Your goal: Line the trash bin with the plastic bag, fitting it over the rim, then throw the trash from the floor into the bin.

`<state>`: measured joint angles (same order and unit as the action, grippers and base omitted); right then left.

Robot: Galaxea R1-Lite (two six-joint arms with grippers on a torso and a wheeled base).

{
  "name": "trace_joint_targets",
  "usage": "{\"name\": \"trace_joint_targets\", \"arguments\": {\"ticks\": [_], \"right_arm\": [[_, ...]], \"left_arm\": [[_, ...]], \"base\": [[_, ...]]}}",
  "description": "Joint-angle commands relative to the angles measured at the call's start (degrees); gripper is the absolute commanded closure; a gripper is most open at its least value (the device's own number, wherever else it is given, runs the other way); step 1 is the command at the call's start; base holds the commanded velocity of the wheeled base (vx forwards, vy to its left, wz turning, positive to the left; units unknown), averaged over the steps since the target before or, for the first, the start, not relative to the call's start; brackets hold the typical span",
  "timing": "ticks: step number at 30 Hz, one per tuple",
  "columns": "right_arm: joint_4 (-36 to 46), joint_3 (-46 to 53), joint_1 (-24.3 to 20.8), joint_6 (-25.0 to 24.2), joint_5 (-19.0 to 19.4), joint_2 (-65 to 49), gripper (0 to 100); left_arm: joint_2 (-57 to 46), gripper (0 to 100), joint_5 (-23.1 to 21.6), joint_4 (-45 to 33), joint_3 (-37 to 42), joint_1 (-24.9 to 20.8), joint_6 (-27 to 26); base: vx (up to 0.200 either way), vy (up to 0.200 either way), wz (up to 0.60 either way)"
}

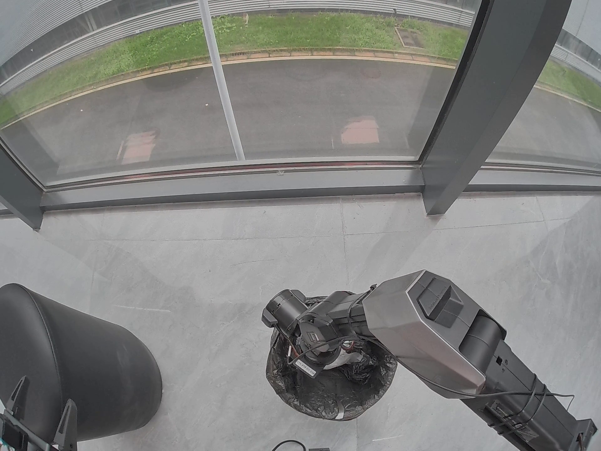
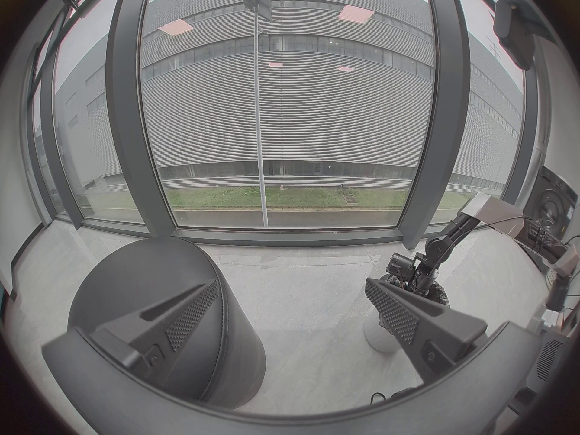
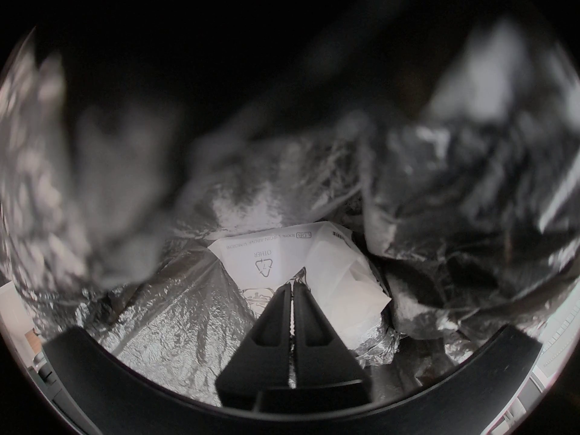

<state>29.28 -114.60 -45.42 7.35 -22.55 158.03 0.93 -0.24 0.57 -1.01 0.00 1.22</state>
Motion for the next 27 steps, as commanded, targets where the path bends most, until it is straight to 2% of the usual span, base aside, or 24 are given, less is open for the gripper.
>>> {"name": "trace_joint_targets", "arguments": {"ticks": [1, 27], "right_arm": [[-1.4, 0.0, 0.1, 0.2, 0.1, 1.8, 100], [-2.8, 0.0, 1.5, 1.4, -0.3, 5.8, 100]], "left_arm": [[-0.8, 0, 0.0, 0.0, 1.0, 0.0, 0.0], [-0.8, 0, 0.0, 0.0, 1.0, 0.0, 0.1]], "base": [[0.000, 0.000, 0.00], [0.000, 0.000, 0.00]]}}
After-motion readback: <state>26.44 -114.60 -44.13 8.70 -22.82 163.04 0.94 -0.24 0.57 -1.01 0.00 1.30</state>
